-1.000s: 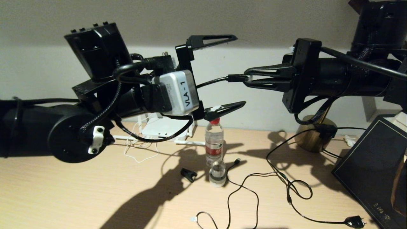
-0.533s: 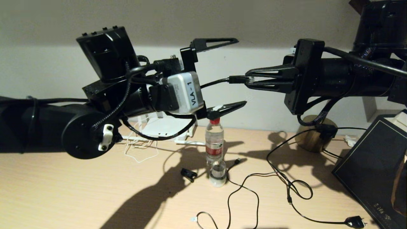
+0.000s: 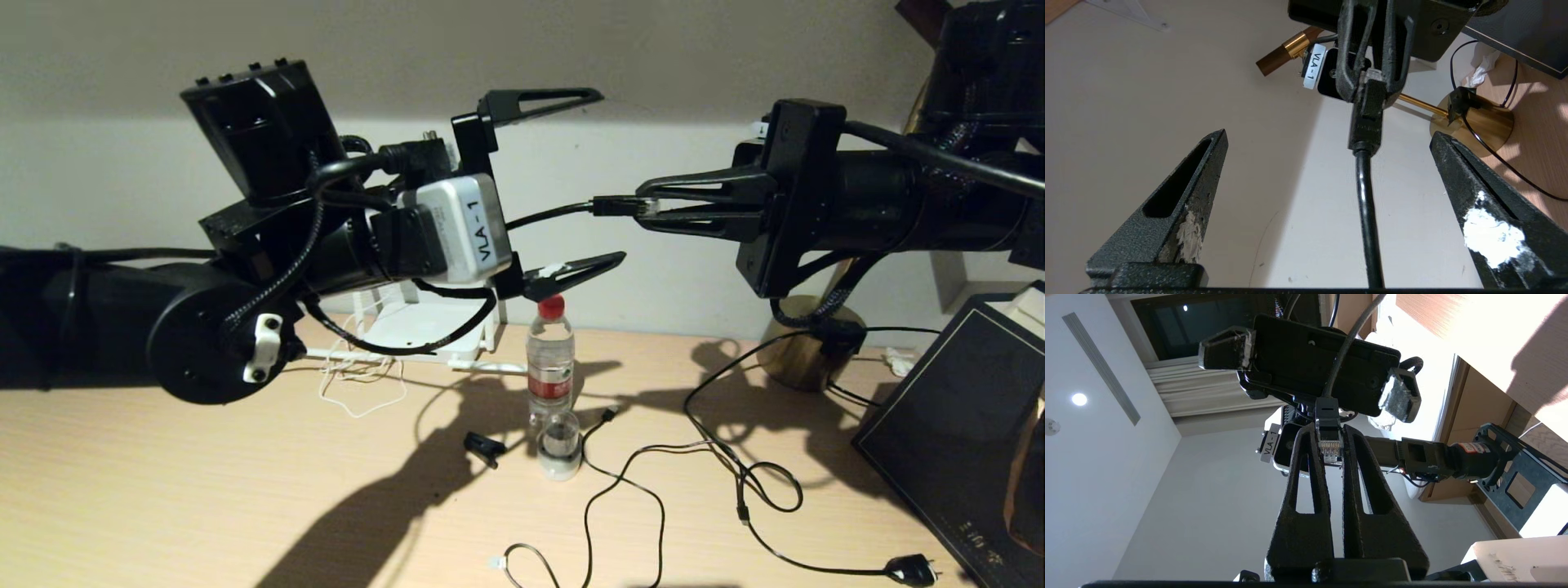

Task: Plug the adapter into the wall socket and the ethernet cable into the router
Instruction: Align cable and router interface

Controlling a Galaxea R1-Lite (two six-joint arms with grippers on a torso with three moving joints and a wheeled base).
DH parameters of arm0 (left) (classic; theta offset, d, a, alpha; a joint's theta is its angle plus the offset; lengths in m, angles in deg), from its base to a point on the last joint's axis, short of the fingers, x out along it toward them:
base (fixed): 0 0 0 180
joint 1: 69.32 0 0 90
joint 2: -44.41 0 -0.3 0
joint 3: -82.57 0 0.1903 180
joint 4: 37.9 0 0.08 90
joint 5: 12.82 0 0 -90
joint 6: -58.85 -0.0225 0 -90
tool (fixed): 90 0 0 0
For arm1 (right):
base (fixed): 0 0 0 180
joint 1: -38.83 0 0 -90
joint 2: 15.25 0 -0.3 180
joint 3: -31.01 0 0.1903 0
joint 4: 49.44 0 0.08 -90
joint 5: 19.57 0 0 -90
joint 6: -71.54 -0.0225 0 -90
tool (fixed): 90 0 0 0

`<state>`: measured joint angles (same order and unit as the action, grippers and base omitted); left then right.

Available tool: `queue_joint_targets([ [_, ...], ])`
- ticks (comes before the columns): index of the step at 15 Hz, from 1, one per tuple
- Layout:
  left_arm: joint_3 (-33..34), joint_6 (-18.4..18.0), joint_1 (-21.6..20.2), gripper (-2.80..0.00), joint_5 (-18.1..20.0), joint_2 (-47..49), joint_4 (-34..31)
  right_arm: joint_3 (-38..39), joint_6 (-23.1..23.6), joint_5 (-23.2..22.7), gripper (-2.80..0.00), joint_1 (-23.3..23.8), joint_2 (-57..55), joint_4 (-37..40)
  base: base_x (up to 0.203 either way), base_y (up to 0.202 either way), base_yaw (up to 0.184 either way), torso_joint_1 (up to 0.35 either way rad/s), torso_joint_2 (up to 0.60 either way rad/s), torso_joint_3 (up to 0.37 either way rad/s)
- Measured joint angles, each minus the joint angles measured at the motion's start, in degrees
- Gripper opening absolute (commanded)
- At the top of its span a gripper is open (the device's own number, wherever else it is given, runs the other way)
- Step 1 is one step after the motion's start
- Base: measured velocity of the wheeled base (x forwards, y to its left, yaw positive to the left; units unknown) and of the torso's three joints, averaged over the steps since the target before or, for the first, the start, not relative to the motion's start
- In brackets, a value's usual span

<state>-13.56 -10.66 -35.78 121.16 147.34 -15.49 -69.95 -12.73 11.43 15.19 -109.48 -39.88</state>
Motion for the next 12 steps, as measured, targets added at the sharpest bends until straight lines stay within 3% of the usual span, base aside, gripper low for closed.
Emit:
queue_joint_targets([
  [1, 0.0, 0.0, 0.0, 0.0, 0.0, 0.0, 0.0, 0.0, 0.0, 0.0, -2.8, 0.0, 0.0, 0.0, 0.0, 0.0, 0.0, 0.0, 0.0, 0.0],
  [2, 0.1, 0.1, 0.0, -2.32, 0.0, -0.1, 0.0, 0.0, 0.0, 0.0, -2.8, 0.0, 0.0, 0.0, 0.0, 0.0, 0.0, 0.0, 0.0, 0.0],
  [3, 0.1, 0.1, 0.0, -2.8, 0.0, -0.1, 0.0, 0.0, 0.0, 0.1, -2.8, 0.0, 0.0, 0.0, 0.0, 0.0, 0.0, 0.0, 0.0, 0.0],
  [12, 0.7, 0.3, 0.2, -2.8, 1.6, -0.1, -0.2, -0.1, 0.1, 0.3, -2.8, 0.1, 0.0, -0.3, 0.0, 0.0, 0.0, 0.0, 0.0, 0.0],
])
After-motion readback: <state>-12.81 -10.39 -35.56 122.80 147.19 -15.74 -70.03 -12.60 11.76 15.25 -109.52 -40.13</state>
